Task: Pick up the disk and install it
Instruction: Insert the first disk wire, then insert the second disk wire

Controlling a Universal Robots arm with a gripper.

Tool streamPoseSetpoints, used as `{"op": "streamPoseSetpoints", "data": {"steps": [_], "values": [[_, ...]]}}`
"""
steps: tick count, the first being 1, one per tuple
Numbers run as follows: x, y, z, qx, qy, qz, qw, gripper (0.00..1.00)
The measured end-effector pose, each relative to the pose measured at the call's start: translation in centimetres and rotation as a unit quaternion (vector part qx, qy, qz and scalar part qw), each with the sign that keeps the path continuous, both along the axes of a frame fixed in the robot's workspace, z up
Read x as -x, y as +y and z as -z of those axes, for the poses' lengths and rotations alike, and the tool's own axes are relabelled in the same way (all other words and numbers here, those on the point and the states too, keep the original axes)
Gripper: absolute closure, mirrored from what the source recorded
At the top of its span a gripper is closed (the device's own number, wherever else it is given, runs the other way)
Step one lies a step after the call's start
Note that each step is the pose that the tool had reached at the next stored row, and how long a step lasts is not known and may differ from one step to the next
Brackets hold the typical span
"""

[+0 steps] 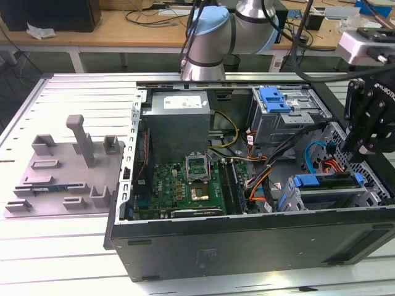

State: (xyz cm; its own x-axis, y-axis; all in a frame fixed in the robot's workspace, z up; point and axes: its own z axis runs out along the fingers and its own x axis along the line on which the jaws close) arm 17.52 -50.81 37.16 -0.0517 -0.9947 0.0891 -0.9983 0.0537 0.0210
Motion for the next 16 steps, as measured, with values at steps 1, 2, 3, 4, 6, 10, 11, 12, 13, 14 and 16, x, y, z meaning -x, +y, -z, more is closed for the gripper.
{"op": "streamPoseSetpoints", "data": {"steps": [1, 2, 3, 4, 6, 10, 11, 12, 13, 14, 16], "values": [[0.0, 0.02, 0.0, 0.0021, 0.0, 0.0, 1.0, 0.69], [0.0, 0.02, 0.0, 0.0022, 0.0, 0.0, 1.0, 0.69], [0.0, 0.02, 0.0, 0.0022, 0.0, -0.001, 1.0, 0.69], [0.0, 0.02, 0.0, 0.0021, 0.0, -0.001, 1.0, 0.69], [0.0, 0.02, 0.0, 0.0022, 0.0, -0.001, 1.0, 0.69], [0.0, 0.02, 0.0, 0.0022, 0.0, -0.001, 1.0, 0.69], [0.0, 0.02, 0.0, 0.0022, 0.0, -0.001, 1.0, 0.69], [0.0, 0.02, 0.0, 0.0022, 0.0, -0.001, 1.0, 0.69], [0.0, 0.02, 0.0, 0.0022, 0.0, -0.002, 1.0, 0.69], [0.0, 0.02, 0.0, 0.0022, 0.0, -0.002, 1.0, 0.69], [0.0, 0.02, 0.0, 0.0022, 0.0, -0.002, 1.0, 0.69]]}}
